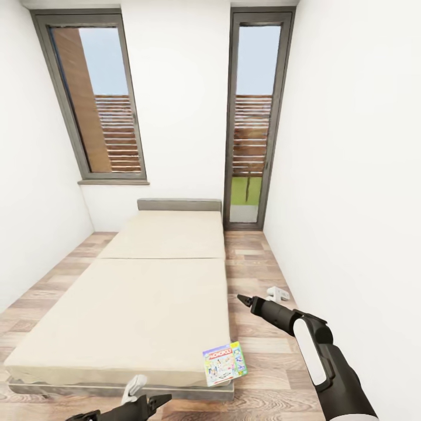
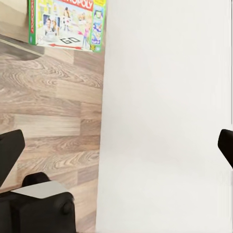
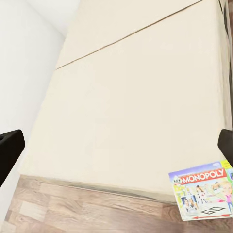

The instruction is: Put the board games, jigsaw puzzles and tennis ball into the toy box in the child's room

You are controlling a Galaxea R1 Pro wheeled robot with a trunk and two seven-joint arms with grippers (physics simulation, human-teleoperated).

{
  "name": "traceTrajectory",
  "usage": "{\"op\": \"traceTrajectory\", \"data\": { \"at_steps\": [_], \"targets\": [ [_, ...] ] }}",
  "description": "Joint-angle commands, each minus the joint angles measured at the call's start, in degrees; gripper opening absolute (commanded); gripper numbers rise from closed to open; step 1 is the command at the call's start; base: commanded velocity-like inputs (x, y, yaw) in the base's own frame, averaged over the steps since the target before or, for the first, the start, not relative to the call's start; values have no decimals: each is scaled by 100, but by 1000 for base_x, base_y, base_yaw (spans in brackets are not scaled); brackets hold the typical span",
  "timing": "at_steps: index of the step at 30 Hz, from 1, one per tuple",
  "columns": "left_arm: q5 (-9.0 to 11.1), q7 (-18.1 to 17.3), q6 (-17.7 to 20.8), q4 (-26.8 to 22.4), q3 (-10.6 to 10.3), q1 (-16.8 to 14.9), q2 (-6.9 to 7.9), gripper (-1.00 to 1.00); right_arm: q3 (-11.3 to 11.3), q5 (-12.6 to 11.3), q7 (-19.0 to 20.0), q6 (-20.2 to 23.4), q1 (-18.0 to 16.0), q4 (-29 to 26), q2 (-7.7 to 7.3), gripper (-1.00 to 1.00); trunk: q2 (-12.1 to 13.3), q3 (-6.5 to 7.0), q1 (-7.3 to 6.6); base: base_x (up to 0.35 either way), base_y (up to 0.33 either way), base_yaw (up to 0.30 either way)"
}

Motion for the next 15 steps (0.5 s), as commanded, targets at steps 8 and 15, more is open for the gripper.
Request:
{"op": "traceTrajectory", "data": {
  "at_steps": [8, 15],
  "targets": [
    [40, 103, 48, -10, 9, -22, -218, 100, -20, 14, 30, 98, -6, -45, -39, 100, -12, -12, 3, 0, 50, 0],
    [66, 114, 105, -10, 24, -186, -248, 100, -20, 14, 30, 156, -6, -70, -52, 100, -12, -12, 3, 0, 6, 0]
  ]
}}
